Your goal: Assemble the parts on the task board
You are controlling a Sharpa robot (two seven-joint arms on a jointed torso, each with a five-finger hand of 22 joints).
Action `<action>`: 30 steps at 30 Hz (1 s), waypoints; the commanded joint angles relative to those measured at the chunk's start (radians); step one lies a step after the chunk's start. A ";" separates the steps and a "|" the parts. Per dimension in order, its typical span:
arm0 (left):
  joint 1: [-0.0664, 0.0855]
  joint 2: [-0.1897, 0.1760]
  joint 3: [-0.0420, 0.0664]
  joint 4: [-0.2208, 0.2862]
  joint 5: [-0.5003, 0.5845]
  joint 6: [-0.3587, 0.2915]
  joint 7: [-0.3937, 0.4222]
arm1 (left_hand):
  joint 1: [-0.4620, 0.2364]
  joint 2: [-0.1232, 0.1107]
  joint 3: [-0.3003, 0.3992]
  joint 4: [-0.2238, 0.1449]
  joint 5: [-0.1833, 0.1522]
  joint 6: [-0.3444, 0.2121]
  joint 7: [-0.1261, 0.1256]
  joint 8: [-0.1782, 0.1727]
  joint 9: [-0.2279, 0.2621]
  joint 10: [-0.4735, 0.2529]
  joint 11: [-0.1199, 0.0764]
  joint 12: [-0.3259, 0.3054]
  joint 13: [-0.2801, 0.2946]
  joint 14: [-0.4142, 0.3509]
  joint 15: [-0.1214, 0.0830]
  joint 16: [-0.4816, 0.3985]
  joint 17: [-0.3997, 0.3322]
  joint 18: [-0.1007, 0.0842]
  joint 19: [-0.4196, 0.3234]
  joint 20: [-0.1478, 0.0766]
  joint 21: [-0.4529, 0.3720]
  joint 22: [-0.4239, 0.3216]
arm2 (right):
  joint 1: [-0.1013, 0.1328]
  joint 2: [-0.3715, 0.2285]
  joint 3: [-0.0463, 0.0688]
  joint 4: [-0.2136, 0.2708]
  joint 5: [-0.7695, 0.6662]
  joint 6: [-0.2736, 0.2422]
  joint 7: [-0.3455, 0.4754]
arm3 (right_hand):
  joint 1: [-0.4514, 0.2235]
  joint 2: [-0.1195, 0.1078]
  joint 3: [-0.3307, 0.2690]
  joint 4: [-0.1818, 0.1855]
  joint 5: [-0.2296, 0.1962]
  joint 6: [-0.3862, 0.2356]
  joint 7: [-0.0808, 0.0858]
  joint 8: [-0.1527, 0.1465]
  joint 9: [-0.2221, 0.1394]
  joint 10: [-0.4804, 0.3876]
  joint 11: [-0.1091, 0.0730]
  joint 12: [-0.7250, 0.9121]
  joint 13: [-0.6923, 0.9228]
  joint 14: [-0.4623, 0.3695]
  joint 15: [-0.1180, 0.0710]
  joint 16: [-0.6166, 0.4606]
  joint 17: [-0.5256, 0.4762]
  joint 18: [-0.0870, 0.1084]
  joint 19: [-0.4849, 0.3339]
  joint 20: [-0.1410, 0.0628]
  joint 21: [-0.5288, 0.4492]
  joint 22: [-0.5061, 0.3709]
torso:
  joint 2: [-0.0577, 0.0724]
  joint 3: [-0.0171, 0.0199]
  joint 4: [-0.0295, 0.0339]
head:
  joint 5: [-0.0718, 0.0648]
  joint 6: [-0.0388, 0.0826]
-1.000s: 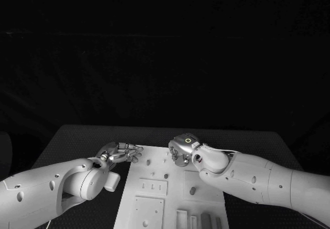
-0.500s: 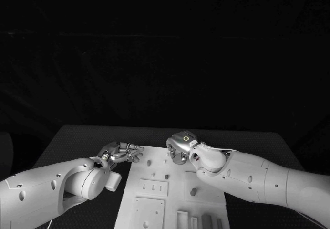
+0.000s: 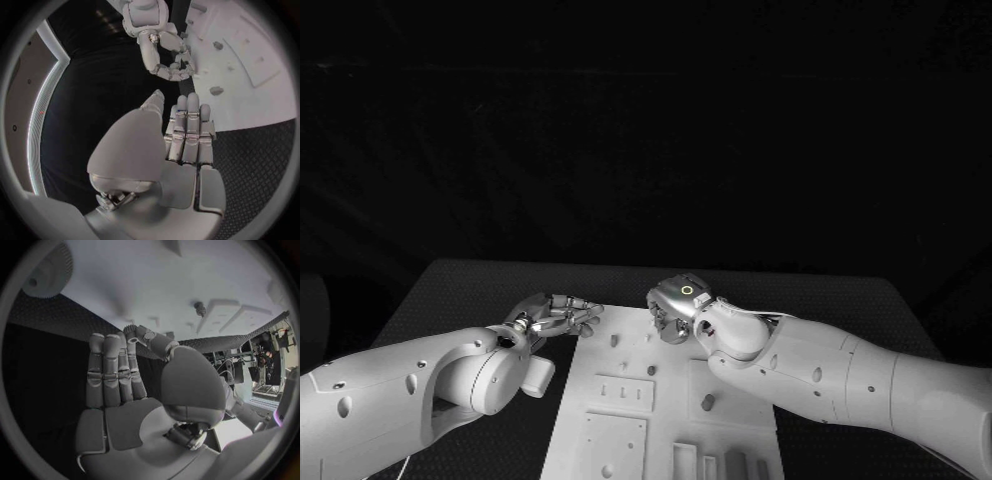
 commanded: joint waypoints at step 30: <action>0.008 0.006 0.001 0.007 -0.010 0.004 0.008 | 0.008 -0.002 -0.008 0.002 -0.004 -0.002 0.006 -0.008 0.002 0.000 0.007 -0.007 0.002 -0.007 -0.003 0.006 -0.002 -0.008 0.002 -0.005 0.004 0.004 | 0.000 0.025 0.000 -0.019 -0.013 0.005 0.002 | 0.009 -0.005 0.023 -0.008 0.003 0.009 0.001 -0.002 0.002 0.018 -0.009 0.002 0.040 -0.011 -0.016 0.008 0.002 0.031 -0.001 -0.009 0.011 0.024 | 0.010 -0.0019 0.0026 | 0.012 0.005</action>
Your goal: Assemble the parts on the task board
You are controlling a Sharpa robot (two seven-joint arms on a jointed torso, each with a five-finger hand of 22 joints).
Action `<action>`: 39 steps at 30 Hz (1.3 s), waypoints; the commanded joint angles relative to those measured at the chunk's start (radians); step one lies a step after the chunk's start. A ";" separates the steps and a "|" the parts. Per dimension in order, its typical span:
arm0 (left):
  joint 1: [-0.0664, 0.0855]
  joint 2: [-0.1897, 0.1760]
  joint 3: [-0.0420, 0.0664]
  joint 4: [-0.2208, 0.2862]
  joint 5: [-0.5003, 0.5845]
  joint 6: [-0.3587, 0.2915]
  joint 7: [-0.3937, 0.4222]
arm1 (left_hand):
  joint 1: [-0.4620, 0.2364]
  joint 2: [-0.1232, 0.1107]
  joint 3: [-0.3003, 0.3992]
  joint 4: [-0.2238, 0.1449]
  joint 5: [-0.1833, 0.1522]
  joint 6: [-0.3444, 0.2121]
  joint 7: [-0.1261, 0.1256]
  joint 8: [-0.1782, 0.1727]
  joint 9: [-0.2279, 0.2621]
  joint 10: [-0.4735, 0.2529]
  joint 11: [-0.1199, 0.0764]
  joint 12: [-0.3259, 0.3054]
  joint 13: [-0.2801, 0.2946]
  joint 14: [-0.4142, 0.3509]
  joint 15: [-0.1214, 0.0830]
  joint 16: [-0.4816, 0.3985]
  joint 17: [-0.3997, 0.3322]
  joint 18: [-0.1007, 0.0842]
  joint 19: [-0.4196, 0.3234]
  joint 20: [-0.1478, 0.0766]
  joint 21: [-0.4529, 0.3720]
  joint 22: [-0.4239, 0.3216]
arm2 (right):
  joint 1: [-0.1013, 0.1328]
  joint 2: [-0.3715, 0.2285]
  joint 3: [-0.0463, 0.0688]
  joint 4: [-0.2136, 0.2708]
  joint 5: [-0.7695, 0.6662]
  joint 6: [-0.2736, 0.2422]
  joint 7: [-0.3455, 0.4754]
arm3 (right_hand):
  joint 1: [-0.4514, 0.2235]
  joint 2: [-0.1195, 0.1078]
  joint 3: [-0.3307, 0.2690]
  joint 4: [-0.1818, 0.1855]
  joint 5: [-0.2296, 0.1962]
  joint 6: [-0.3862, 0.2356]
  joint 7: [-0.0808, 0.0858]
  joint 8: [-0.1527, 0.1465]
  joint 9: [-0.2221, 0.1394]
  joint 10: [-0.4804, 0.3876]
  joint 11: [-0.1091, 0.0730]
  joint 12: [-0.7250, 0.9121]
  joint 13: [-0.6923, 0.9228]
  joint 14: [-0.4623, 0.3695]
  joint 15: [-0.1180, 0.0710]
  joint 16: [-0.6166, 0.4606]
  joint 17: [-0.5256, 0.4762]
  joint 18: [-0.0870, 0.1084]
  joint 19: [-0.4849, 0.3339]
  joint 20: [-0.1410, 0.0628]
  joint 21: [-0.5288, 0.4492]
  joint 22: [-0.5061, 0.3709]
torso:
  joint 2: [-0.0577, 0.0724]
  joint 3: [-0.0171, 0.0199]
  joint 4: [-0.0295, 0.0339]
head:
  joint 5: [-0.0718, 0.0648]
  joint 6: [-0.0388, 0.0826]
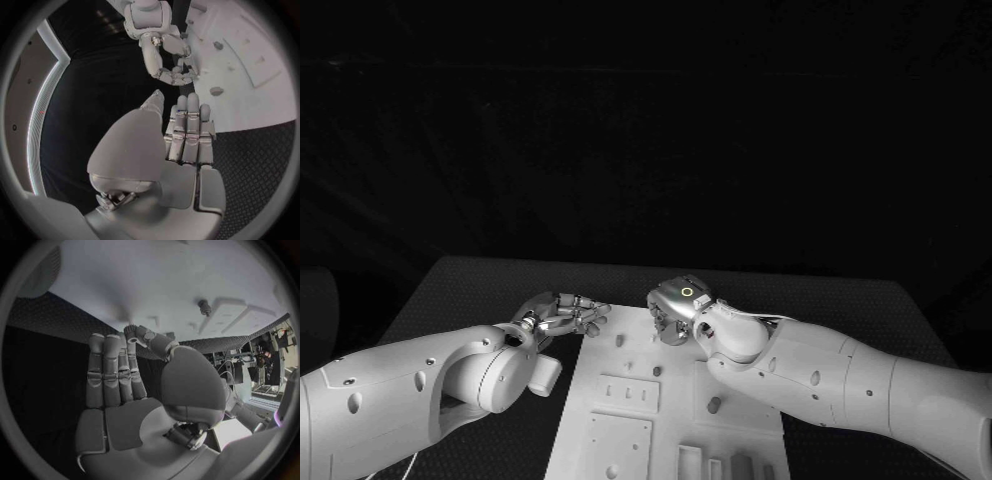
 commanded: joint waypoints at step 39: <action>0.002 0.003 0.001 -0.001 -0.006 0.001 0.009 | 0.011 -0.002 -0.007 0.000 -0.004 -0.002 0.007 -0.007 0.003 -0.001 0.007 -0.006 0.002 -0.005 0.001 0.006 -0.002 -0.007 0.003 -0.004 0.004 0.002 | 0.000 0.005 0.000 -0.017 0.080 0.008 0.024 | 0.013 -0.061 0.023 0.000 0.001 -0.167 0.066 -0.098 -0.029 -0.215 0.068 -0.050 -0.021 -0.035 0.056 0.000 -0.017 0.031 -0.071 0.015 0.027 0.021 | 0.004 0.0010 -0.0019 | -0.007 0.001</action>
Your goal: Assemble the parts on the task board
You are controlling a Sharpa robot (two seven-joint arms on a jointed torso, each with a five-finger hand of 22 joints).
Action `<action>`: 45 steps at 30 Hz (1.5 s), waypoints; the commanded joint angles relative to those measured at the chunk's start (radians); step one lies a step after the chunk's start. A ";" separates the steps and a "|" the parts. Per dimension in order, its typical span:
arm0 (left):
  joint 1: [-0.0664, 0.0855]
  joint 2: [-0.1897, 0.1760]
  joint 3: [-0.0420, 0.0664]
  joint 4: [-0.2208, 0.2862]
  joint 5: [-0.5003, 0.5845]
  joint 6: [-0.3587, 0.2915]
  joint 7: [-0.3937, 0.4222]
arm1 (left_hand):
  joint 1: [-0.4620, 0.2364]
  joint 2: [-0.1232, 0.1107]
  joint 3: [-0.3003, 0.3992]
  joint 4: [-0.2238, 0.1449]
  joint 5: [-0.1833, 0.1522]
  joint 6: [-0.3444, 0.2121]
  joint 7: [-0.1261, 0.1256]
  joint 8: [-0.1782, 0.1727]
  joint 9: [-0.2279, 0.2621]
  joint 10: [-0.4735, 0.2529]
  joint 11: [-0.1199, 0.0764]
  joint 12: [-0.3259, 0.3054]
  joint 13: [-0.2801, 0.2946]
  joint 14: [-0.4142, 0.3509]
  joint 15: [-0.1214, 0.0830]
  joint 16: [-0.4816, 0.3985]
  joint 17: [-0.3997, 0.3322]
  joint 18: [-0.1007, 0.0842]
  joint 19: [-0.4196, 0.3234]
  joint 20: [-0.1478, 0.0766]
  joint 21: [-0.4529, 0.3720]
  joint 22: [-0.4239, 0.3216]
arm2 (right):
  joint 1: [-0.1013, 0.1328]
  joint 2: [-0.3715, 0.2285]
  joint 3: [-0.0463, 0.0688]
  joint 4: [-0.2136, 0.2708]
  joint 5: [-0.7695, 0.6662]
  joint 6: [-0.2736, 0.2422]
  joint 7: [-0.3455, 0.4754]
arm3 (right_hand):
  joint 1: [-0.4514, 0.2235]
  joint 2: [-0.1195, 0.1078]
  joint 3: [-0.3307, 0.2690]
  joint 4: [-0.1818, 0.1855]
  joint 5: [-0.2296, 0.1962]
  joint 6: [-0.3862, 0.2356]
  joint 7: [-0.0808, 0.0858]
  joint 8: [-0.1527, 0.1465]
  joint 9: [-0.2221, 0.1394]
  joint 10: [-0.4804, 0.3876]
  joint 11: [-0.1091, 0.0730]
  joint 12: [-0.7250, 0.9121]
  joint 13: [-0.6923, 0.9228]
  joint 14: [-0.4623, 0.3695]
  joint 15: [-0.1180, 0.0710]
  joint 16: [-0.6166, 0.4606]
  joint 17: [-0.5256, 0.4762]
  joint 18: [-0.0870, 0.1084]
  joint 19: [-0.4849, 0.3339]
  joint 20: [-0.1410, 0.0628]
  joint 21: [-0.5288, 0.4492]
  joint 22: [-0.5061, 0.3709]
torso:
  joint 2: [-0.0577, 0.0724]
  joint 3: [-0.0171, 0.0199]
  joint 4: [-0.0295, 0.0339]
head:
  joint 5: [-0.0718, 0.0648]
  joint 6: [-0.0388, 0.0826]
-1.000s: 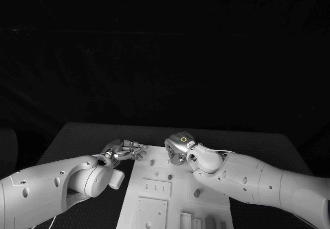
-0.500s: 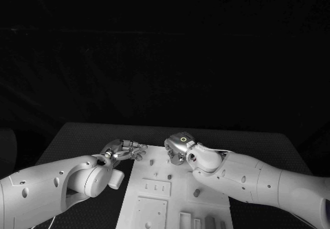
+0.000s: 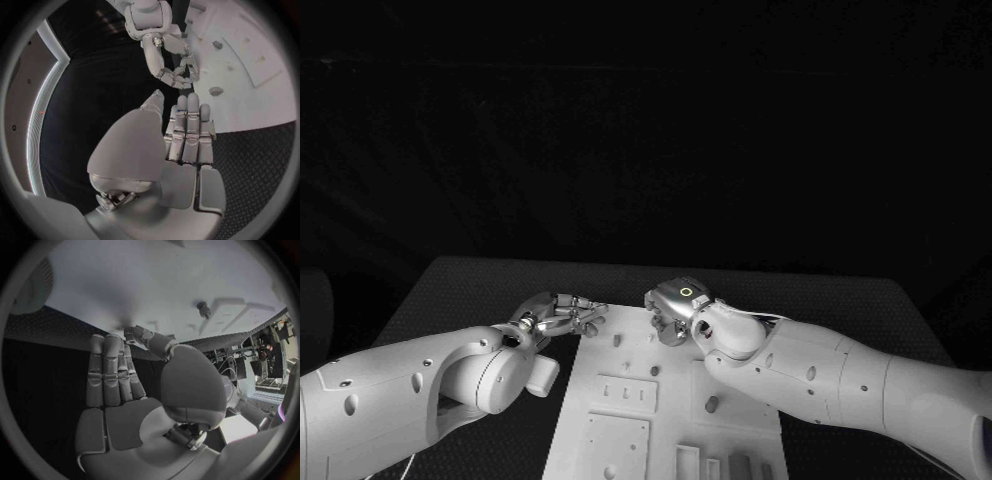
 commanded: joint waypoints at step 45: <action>0.001 0.000 0.000 -0.053 0.010 0.028 0.019 | 0.014 -0.004 -0.009 0.000 -0.005 -0.002 0.007 -0.010 0.003 -0.001 0.008 -0.008 0.003 -0.005 0.001 0.006 -0.002 -0.007 0.002 -0.004 0.003 0.002 | 0.042 -0.318 0.078 0.156 0.275 0.238 0.119 | -0.117 -0.009 -0.226 0.001 -0.004 -0.033 -0.021 -0.022 -0.004 -0.048 -0.080 0.997 0.850 -0.012 -0.070 0.389 0.288 0.029 0.033 -0.081 0.363 0.026 | -0.013 0.0169 -0.0295 | 0.001 0.027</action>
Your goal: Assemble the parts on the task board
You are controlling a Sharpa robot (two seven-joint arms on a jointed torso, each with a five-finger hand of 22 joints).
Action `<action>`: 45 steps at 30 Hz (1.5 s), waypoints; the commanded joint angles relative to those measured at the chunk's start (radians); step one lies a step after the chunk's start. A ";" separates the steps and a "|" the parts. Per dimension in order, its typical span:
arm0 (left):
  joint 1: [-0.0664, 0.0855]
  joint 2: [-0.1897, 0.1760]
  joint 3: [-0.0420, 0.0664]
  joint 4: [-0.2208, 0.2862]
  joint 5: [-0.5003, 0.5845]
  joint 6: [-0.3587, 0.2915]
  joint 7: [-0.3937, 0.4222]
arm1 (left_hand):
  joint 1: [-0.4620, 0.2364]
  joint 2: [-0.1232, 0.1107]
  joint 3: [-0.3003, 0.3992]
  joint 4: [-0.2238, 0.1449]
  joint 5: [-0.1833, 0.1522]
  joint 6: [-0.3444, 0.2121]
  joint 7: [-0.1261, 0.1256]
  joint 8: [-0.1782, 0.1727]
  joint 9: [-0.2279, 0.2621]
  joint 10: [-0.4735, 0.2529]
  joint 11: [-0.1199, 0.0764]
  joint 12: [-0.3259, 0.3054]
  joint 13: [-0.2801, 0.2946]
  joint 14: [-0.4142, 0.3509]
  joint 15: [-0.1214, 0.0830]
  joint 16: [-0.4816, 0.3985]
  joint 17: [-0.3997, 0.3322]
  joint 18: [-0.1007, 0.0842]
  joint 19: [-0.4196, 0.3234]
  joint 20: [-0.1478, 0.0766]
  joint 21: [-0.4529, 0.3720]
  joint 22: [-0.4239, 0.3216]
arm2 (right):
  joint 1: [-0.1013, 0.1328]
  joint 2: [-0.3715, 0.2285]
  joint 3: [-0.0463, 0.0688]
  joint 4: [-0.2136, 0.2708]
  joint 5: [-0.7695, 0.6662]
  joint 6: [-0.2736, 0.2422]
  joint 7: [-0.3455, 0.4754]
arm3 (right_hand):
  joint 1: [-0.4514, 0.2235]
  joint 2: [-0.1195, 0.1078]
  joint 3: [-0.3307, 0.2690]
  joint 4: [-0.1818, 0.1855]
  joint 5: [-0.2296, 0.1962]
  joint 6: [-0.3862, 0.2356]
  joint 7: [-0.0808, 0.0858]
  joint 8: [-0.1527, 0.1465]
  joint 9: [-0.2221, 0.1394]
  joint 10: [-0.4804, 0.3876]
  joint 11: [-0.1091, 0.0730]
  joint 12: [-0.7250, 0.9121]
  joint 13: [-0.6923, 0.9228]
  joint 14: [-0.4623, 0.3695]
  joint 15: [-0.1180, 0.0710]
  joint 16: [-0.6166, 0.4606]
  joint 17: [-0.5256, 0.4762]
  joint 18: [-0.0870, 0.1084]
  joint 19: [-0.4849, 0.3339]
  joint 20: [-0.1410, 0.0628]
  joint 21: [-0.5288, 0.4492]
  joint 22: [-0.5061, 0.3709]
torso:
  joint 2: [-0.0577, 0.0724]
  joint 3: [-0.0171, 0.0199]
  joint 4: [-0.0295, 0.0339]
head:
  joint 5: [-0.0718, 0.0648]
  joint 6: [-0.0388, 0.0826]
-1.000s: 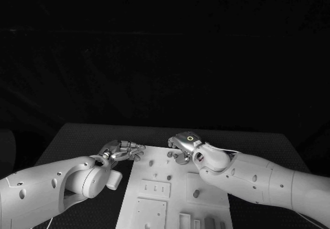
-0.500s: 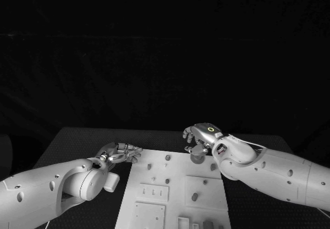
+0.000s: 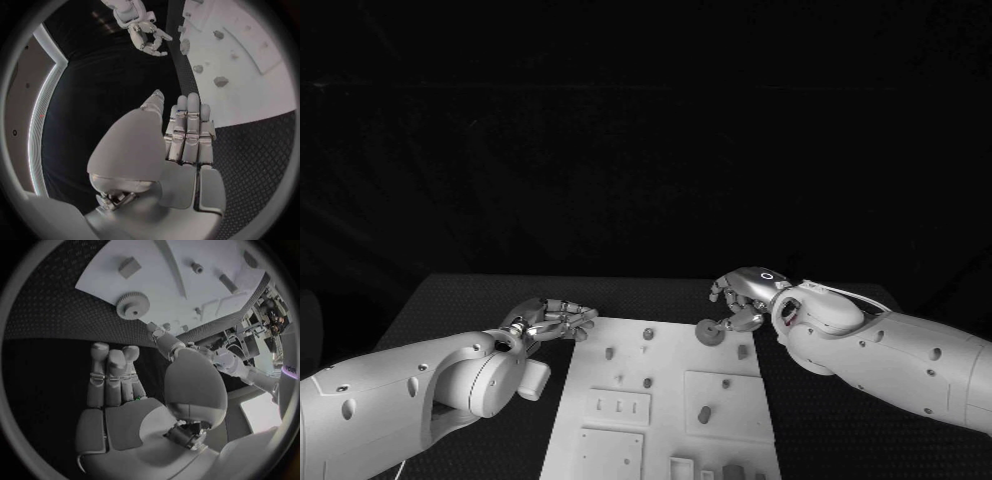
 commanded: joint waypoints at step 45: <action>0.001 0.009 0.000 0.003 0.006 0.027 0.013 | 0.009 0.003 -0.009 0.003 -0.006 -0.002 0.007 -0.009 0.003 -0.002 0.008 -0.007 0.002 -0.006 0.002 0.006 -0.002 -0.007 0.003 -0.004 0.003 0.000 | -0.055 0.088 -0.002 -0.134 0.074 0.062 0.061 | 0.035 0.037 0.066 0.074 0.000 0.017 0.002 -0.004 -0.003 -0.006 -0.002 0.164 0.069 0.009 -0.003 0.053 0.026 0.027 -0.002 -0.021 0.087 0.019 | -0.001 -0.0034 0.0021 | -0.006 -0.018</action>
